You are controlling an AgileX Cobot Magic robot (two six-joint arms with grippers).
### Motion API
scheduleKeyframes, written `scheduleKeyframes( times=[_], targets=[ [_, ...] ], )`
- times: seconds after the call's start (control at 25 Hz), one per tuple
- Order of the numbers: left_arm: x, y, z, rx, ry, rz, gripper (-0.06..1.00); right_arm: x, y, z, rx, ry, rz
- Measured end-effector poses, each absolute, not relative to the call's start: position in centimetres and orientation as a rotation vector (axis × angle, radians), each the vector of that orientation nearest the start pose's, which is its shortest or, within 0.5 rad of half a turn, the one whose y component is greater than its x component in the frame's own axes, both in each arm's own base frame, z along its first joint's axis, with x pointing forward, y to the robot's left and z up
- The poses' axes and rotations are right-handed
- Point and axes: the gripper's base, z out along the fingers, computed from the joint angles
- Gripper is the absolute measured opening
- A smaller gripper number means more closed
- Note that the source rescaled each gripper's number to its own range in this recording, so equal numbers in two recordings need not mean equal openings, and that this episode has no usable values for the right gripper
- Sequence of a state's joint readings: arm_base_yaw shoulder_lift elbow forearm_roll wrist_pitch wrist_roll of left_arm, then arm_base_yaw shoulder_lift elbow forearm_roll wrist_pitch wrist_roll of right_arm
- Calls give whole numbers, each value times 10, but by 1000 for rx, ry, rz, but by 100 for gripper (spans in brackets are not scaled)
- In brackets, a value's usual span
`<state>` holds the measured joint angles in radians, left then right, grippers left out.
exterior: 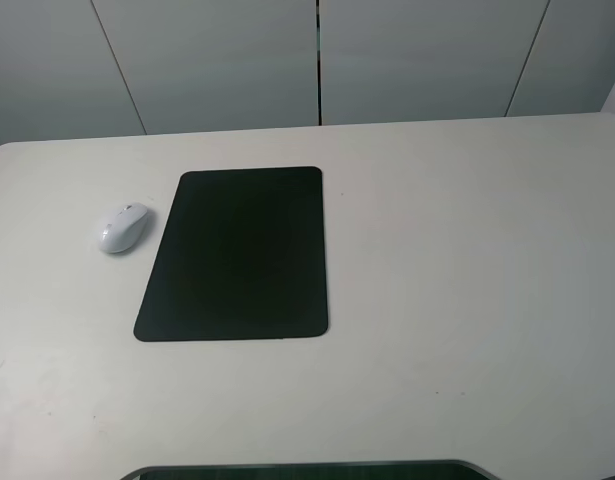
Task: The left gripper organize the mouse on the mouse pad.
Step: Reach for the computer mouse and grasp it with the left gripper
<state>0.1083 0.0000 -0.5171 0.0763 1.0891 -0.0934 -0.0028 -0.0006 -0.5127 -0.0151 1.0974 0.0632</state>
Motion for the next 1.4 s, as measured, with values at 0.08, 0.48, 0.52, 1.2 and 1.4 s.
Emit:
scheduleKeyframes(
  times=[0.08,0.48,0.52,1.2,1.4],
  targets=[
    [-9,5,280,-212,2044,101,100,-8,-1,278,69,2066,19],
    [-9,5,280,-212,2044,101,100,-8,-1,278,69,2066,19],
    [-9,5,280,-212,2044,101,100,-8,-1,278,69,2066,19],
    [-9,3,280,-149,2051,112,100,-8,-1,278,69,2066,19],
    [-9,4,295,-112,1999,139,100,-8,-1,278,69,2066,19]
  ],
)
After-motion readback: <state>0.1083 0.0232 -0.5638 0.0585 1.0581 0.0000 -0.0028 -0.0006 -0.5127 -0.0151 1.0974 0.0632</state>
